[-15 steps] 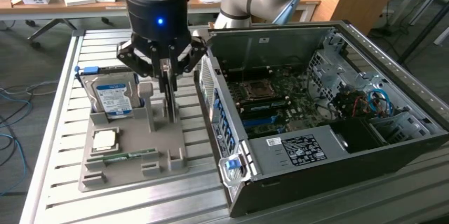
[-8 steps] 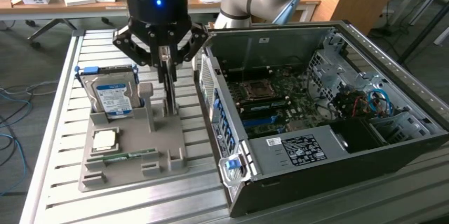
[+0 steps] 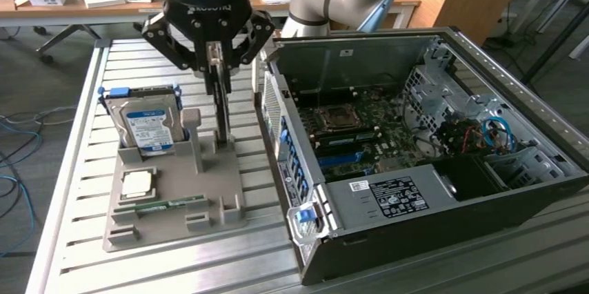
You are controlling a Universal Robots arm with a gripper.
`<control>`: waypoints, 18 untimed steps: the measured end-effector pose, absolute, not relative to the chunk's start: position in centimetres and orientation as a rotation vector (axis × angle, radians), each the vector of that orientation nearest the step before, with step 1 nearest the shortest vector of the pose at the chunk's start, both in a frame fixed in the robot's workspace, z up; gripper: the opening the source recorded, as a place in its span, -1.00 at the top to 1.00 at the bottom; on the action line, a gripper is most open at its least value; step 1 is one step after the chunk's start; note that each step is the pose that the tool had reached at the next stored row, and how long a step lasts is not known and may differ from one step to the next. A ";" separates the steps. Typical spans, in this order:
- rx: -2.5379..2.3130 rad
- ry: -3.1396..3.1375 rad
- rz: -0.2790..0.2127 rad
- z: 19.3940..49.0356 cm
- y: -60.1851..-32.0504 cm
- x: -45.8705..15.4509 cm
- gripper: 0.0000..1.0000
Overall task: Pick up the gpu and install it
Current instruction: 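Pick up the gpu and move the gpu toward the slot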
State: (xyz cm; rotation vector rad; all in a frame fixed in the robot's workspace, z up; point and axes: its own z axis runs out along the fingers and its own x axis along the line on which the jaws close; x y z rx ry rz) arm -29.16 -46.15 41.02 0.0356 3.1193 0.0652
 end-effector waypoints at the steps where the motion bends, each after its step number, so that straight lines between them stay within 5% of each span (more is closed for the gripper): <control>1: 0.036 3.119 0.065 41.2 -46.1 -29.2 0.47; 18: 0.036 3.119 0.065 43.6 -46.1 -29.2 0.47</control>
